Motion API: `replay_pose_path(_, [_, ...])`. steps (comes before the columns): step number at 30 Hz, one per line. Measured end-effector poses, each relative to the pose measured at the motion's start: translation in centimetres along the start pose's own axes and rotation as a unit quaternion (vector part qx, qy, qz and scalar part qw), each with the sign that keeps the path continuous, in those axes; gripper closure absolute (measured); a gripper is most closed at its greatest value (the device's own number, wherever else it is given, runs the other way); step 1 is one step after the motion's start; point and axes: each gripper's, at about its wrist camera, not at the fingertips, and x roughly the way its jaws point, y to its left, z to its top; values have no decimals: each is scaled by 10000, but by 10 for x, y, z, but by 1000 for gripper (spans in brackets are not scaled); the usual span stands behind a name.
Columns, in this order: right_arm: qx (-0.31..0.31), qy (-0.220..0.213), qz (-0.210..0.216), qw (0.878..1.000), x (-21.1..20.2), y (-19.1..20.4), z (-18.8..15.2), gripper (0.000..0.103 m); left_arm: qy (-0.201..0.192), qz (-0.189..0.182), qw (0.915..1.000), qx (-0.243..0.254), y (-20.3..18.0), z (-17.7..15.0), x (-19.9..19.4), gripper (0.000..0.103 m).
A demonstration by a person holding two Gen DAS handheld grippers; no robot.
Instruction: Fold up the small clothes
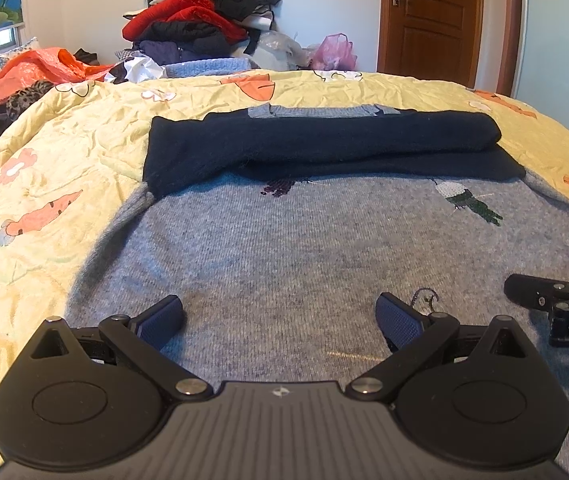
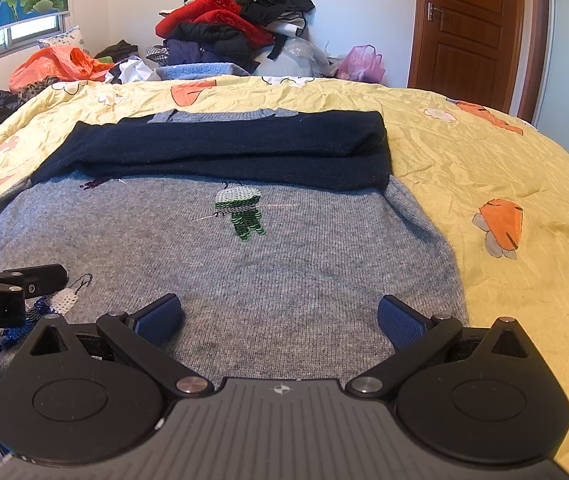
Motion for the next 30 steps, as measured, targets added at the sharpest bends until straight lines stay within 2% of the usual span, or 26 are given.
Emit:
replay_pose_path(8, [-33,8,10,10000,0,0,-1,0,40,-3,10000,56,7,-14,-20,0])
replay_pose_path(16, [-38,4,5,10000,-1,1,-1,0,22,271,9991,333,0,-36,-57,0])
replay_pose_path(19, [-29,2,14,10000,-1,1,-1,0,-1,106,9991,404,-3,-52,-66,0])
replay_pose_path(20, [-31,3,12,10000,-1,1,-1,0,-126,65,9993,345,-3,-57,-68,0])
replay_pose_path(24, [-41,9,9,10000,0,1,-1,0,-5,-135,9999,1,7,-53,-62,0])
replay_pose_path(28, [8,24,26,10000,-6,-1,-2,0,-18,-152,9999,23,7,-53,-63,0])
replay_pose_path(30, [204,-23,222,9995,-21,-4,-8,0,-24,-162,9999,15,7,-54,-63,0])
